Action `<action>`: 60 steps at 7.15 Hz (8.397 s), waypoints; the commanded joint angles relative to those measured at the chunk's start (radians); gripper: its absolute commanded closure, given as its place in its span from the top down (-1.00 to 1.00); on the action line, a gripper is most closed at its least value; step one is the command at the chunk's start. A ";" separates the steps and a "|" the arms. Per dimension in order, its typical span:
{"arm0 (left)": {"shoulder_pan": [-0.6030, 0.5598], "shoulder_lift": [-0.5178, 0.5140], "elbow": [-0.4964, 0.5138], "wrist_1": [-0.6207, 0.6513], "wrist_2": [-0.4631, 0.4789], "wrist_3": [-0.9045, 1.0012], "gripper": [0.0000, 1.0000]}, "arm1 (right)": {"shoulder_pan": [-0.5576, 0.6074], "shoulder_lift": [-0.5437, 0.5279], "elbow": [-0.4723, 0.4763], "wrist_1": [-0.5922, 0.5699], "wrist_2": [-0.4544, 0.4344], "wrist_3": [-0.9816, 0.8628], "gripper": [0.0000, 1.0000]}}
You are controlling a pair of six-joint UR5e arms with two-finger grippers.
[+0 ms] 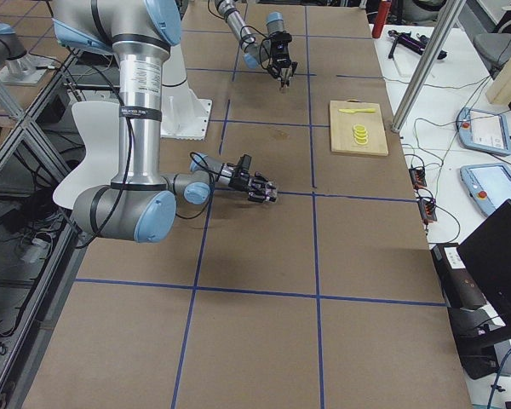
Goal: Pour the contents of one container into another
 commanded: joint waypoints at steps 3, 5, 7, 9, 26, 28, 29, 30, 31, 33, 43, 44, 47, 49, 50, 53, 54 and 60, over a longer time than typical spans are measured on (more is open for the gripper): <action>0.007 0.004 0.000 0.000 0.000 -0.022 -1.00 | 0.009 0.003 0.149 0.079 0.026 -0.239 -1.00; 0.012 -0.006 0.009 0.000 0.000 -0.025 -1.00 | 0.068 0.001 0.148 0.207 0.117 -0.339 -1.00; 0.017 -0.035 0.035 0.006 0.002 -0.025 -1.00 | 0.075 0.003 0.152 0.226 0.126 -0.446 -1.00; 0.047 -0.070 0.043 0.037 0.058 -0.025 -1.00 | 0.072 0.027 0.231 0.225 0.021 -0.636 -1.00; 0.063 -0.076 0.067 0.044 0.069 -0.025 -1.00 | 0.066 0.670 0.246 -0.704 0.047 -0.899 -1.00; 0.063 -0.076 0.067 0.044 0.077 -0.025 -1.00 | 0.064 0.670 0.231 -0.704 0.044 -0.929 -1.00; 0.063 -0.076 0.067 0.044 0.077 -0.025 -1.00 | 0.063 0.670 0.231 -0.705 0.044 -0.950 -1.00; 0.063 -0.075 0.067 0.044 0.077 -0.025 -1.00 | 0.063 0.672 0.231 -0.710 0.043 -0.993 -1.00; 0.063 -0.075 0.067 0.044 0.077 -0.025 -1.00 | 0.063 0.670 0.231 -0.713 0.041 -1.001 -1.00; 0.063 -0.075 0.067 0.044 0.077 -0.025 -1.00 | 0.063 0.679 0.232 -0.725 0.040 -1.053 -1.00; 0.063 -0.075 0.067 0.044 0.077 -0.025 -1.00 | 0.047 0.736 0.215 -0.852 0.000 -1.125 -1.00; 0.063 -0.075 0.066 0.044 0.077 -0.025 -1.00 | 0.047 0.736 0.208 -0.857 -0.002 -1.140 -1.00; 0.063 -0.076 0.066 0.044 0.077 -0.025 -1.00 | 0.047 0.741 0.198 -0.863 -0.028 -1.203 -1.00; 0.063 -0.076 0.064 0.044 0.077 -0.025 -1.00 | 0.049 0.741 0.198 -0.863 -0.045 -1.258 -1.00; 0.063 -0.076 0.064 0.044 0.077 -0.025 -1.00 | 0.049 0.741 0.197 -0.869 -0.046 -1.275 -1.00; 0.063 -0.076 0.064 0.043 0.075 -0.025 -1.00 | 0.049 0.741 0.198 -0.886 -0.058 -1.324 -1.00; 0.063 -0.075 0.064 0.044 0.075 -0.025 -1.00 | 0.050 0.742 0.198 -0.886 -0.058 -1.343 -1.00; 0.063 -0.076 0.061 0.043 0.075 -0.025 -1.00 | 0.050 0.742 0.198 -0.888 -0.066 -1.360 -1.00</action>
